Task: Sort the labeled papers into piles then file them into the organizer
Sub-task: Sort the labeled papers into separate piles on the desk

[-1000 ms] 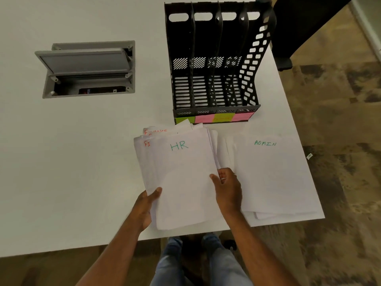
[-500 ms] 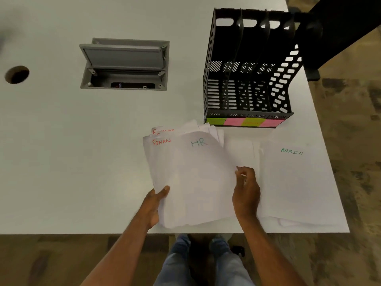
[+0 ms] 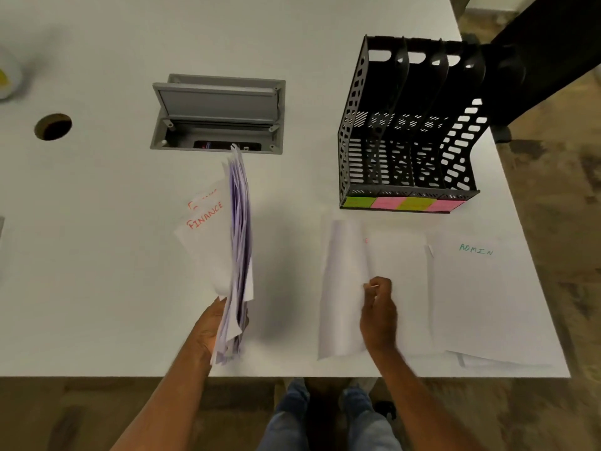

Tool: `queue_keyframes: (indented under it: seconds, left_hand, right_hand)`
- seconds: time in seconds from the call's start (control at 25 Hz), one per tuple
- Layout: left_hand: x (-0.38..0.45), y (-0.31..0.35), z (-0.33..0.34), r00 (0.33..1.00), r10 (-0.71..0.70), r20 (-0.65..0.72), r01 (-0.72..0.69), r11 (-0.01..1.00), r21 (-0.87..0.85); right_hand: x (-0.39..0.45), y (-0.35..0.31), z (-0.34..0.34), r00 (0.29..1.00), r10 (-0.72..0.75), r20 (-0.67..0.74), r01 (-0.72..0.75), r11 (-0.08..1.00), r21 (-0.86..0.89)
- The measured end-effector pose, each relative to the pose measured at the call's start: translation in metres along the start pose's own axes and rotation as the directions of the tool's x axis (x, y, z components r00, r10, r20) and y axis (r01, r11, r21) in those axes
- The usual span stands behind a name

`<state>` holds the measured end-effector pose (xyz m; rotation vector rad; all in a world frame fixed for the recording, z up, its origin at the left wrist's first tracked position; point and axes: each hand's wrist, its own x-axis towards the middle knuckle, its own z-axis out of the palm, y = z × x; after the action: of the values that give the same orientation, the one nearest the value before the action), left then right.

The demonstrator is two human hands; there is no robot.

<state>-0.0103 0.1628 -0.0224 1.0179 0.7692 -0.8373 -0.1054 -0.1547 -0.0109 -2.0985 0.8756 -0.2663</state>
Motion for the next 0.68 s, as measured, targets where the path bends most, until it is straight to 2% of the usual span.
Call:
queue_keyframes:
  seconds: [0.08, 0.2, 0.28, 0.36, 0.48, 0.56, 0.6, 0.68]
  left_hand:
    - [0.0, 0.009, 0.003, 1.0, 0.018, 0.025, -0.018, 0.999, -0.029]
    - [-0.005, 0.014, 0.012, 0.987, 0.045, 0.154, -0.018, 0.984, -0.176]
    - [-0.005, 0.012, 0.015, 0.984, 0.049, 0.17, -0.022, 0.987, -0.158]
    - [-0.003, 0.006, 0.017, 0.992, 0.044, 0.122, -0.033, 0.995, -0.092]
    - [0.001, -0.006, 0.018, 0.997, 0.063, 0.032, -0.063, 0.998, -0.012]
    - [0.005, -0.011, 0.018, 0.994, 0.103, -0.034, -0.101, 0.993, 0.066]
    - [0.008, -0.013, 0.019, 0.991, 0.122, -0.062, -0.115, 0.987, 0.11]
    - [0.011, -0.015, 0.021, 0.987, 0.14, -0.084, -0.121, 0.972, 0.2]
  right_hand:
    - [-0.016, -0.01, 0.026, 0.998, -0.01, 0.06, 0.011, 1.0, -0.028]
    - [-0.033, -0.018, 0.053, 0.982, 0.031, 0.188, -0.028, 0.999, -0.021]
    - [-0.037, -0.02, 0.058, 0.968, -0.001, 0.249, 0.017, 0.998, -0.061]
    - [-0.036, -0.018, 0.055, 0.958, -0.035, 0.283, 0.066, 0.993, -0.102]
    - [-0.025, -0.017, 0.035, 0.953, 0.073, 0.293, -0.062, 0.997, -0.047]
    - [-0.016, -0.016, 0.019, 0.97, 0.058, 0.235, -0.077, 0.994, 0.073]
    - [-0.009, -0.016, 0.01, 0.989, 0.042, 0.139, -0.06, 0.99, 0.126]
    - [0.009, -0.019, -0.005, 0.988, 0.143, -0.058, -0.125, 0.962, 0.242]
